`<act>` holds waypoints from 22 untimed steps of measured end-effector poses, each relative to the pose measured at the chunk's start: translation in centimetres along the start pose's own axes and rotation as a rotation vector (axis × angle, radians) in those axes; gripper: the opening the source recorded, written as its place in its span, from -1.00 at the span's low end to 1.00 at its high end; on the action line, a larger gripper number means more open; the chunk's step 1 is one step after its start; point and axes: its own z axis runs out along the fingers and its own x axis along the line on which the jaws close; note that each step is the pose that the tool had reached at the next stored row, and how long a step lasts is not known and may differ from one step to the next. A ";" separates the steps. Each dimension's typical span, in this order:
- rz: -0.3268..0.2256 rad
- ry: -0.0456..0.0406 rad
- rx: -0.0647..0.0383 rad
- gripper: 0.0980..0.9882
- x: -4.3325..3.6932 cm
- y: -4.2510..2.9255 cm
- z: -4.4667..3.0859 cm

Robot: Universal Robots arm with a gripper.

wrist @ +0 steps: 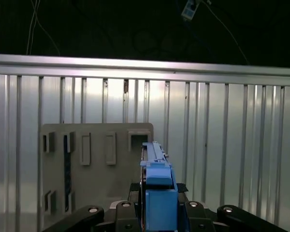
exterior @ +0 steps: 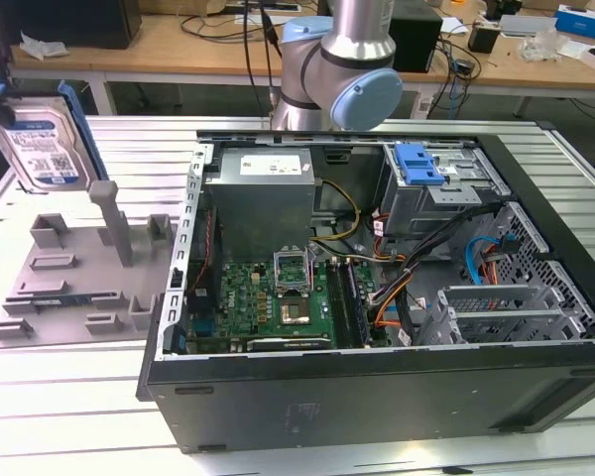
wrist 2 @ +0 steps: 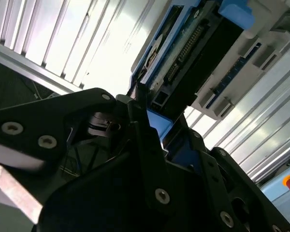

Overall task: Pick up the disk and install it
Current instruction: 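Pick up the disk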

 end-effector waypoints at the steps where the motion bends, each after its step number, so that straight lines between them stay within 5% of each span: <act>1: 0.000 -0.0030 0.000 -0.39 -0.02 0.00 -0.41; 6: 0.000 -0.0210 0.001 -0.39 -0.16 -0.01 -2.87; 12: 0.000 -0.0331 0.001 -0.39 -0.31 -0.03 -5.67; 22: 0.001 -0.0363 -0.008 -0.39 -0.55 -0.06 -10.33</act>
